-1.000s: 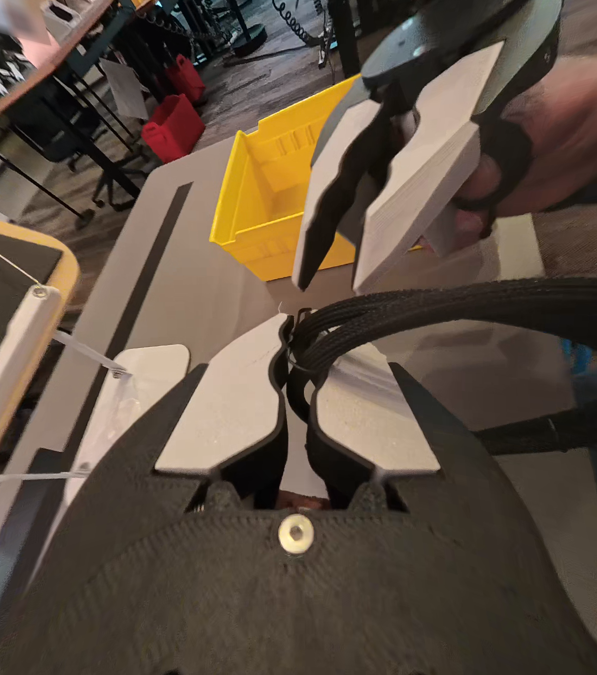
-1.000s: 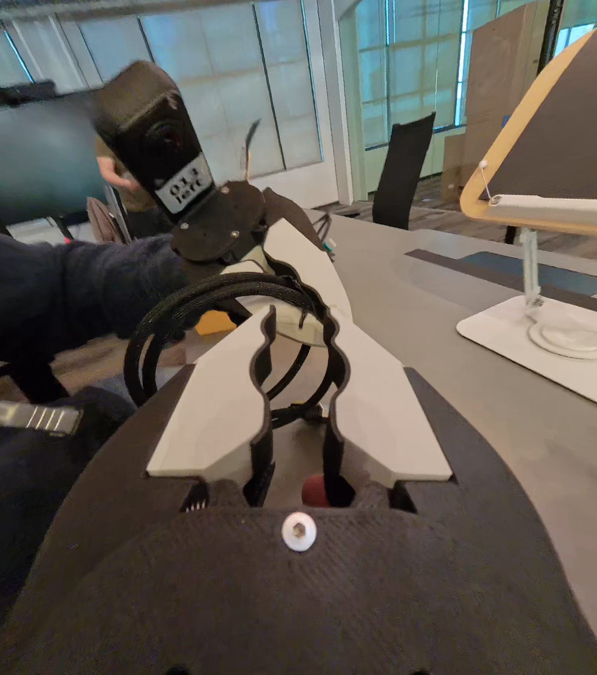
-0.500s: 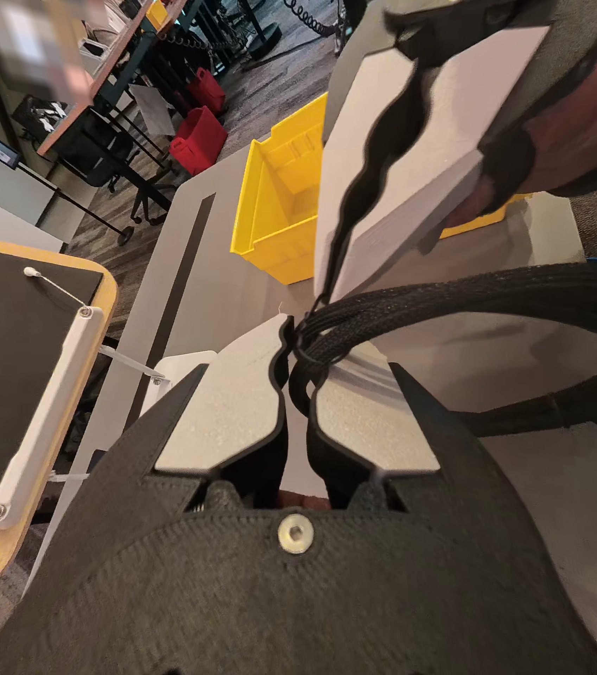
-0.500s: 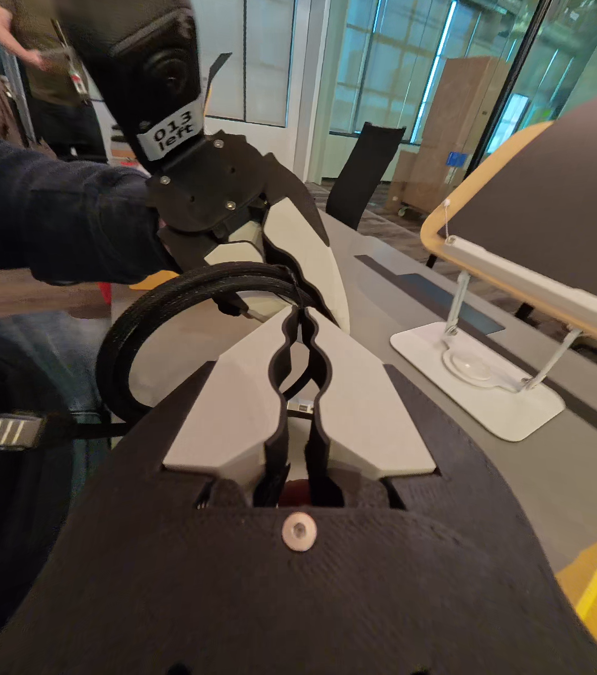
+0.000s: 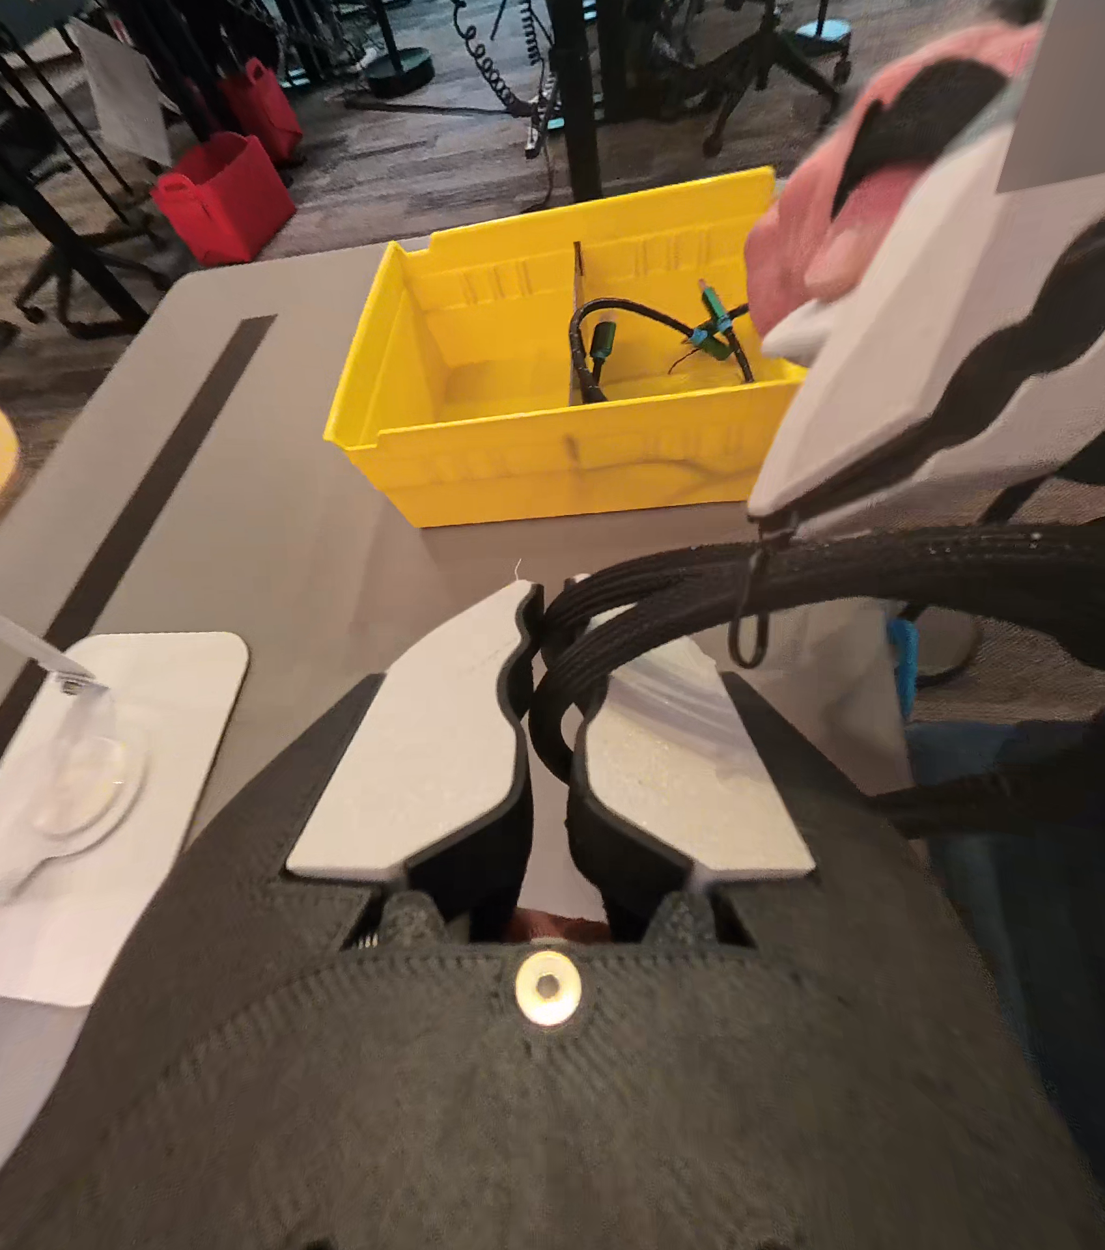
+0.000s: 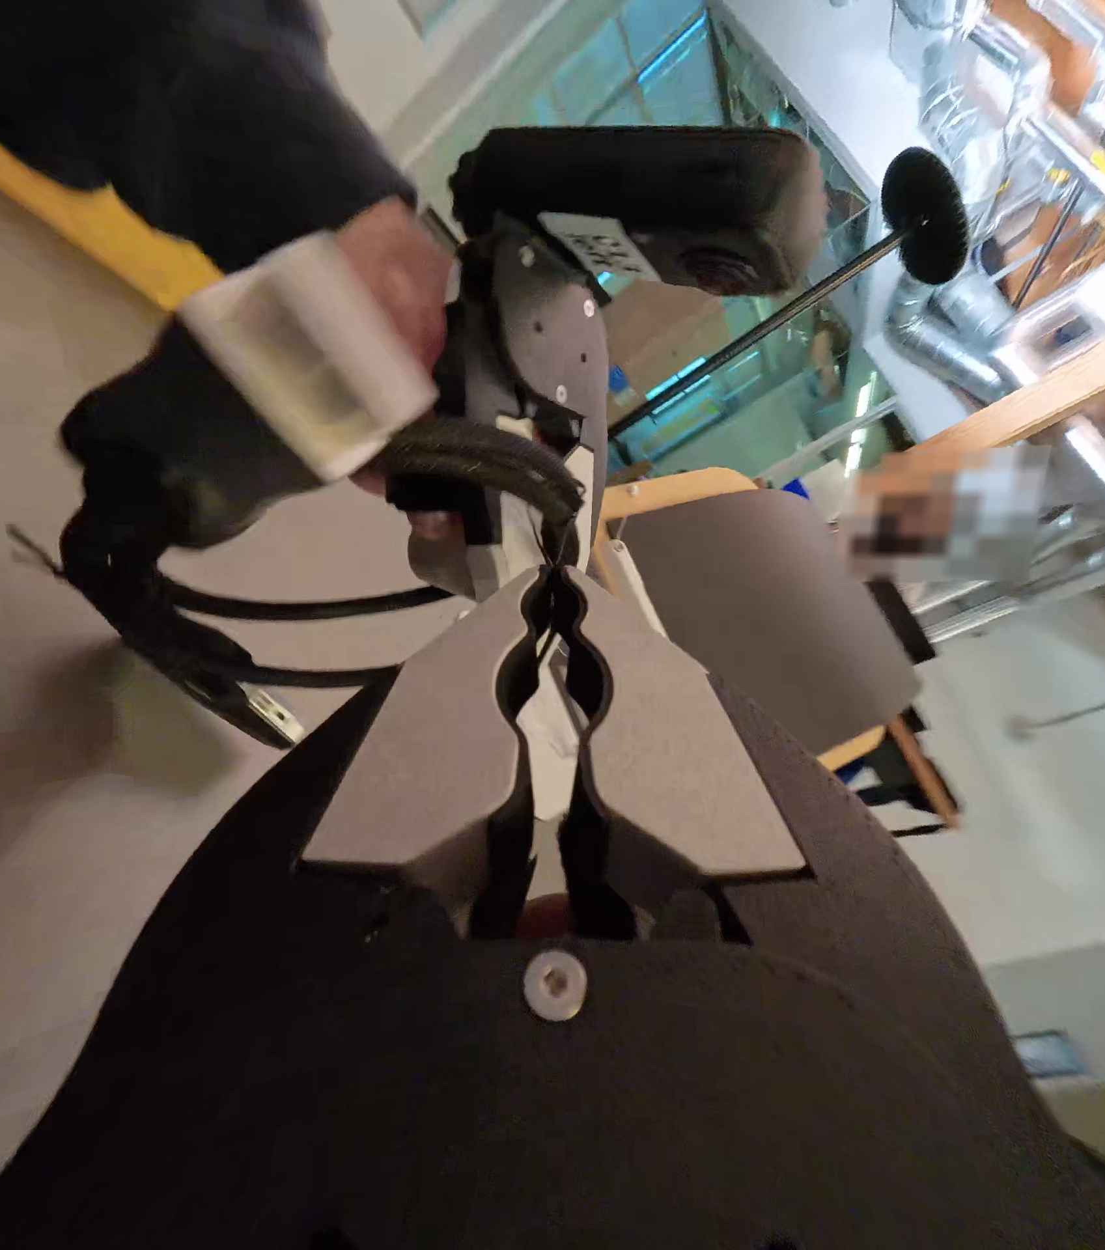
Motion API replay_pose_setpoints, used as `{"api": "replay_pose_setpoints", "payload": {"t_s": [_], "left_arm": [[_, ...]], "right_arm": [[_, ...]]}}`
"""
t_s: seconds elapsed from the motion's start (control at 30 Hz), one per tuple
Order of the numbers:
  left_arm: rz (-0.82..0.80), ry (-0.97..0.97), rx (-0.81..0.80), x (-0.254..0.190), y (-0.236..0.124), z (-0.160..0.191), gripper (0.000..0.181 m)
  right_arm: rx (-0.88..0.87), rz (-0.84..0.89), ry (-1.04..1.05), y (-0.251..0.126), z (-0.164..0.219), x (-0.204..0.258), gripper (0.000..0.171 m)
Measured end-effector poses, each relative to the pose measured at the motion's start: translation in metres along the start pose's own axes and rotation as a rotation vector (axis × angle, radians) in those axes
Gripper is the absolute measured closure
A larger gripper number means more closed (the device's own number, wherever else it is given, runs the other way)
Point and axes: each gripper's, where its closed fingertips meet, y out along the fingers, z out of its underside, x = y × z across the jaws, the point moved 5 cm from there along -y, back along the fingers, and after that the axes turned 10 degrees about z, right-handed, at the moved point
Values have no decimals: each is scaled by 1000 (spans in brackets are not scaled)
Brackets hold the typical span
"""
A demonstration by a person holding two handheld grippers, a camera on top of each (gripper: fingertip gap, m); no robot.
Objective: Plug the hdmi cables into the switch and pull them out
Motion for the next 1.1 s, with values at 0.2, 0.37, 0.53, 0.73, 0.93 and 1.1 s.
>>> {"api": "replay_pose_setpoints", "payload": {"t_s": [0.2,0.37,0.53,0.73,0.93,1.1], "left_arm": [[25,-76,-42,0,-1,0,177],[-85,62,17,3,-5,-4,177],[-130,149,50,6,-8,-10,177],[-151,196,63,6,-9,-14,177],[-156,318,107,2,-7,-19,177],[-158,403,132,1,-9,-26,177]], "right_arm": [[-6,-3,16,1,0,7,171],[-36,-43,254,4,5,1,171],[-91,-118,495,4,7,-5,167],[-142,-233,718,2,15,-8,150],[-193,-428,1080,8,28,-15,142],[-222,-631,1361,13,38,-13,140]]}}
